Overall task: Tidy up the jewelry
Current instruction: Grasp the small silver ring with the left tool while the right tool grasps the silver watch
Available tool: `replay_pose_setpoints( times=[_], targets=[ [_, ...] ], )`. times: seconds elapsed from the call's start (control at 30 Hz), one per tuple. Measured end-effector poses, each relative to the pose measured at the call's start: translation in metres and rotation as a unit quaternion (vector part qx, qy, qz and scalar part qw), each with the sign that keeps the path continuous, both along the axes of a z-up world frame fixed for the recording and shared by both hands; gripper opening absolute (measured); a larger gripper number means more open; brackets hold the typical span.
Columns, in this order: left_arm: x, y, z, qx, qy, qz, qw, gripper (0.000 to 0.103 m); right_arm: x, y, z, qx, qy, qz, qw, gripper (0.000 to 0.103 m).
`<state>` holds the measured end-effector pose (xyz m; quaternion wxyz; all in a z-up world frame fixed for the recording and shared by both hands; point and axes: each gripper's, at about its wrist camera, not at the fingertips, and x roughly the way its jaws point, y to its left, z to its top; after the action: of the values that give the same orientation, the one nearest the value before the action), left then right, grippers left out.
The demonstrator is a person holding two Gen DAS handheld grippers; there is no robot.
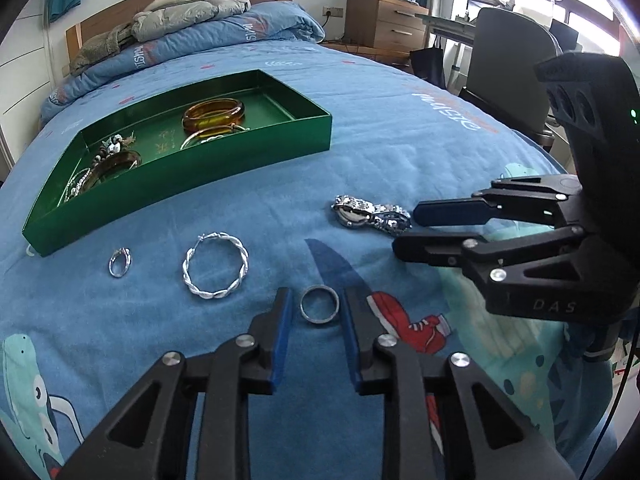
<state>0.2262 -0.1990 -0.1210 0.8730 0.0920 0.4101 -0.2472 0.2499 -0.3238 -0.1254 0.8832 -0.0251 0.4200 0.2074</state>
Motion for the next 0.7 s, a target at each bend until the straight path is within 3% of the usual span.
replay_pose_setpoints(
  times=[0.17,0.33,0.7],
  targets=[
    [0.001,0.002,-0.001,-0.003,-0.001,0.003,1.0,0.019,0.009,0.006,0.0,-0.005,-0.006,0.014,1.0,0.029],
    [0.0,0.0,-0.001,0.004,-0.005,0.004,1.0,0.019,0.01,0.012,-0.002,-0.017,-0.008,0.027,0.999,0.009],
    [-0.014,0.003,0.017,-0.01,0.007,0.011,0.9999,0.019,-0.025,0.01,0.01,-0.004,-0.005,0.006,1.0,0.008]
  ],
)
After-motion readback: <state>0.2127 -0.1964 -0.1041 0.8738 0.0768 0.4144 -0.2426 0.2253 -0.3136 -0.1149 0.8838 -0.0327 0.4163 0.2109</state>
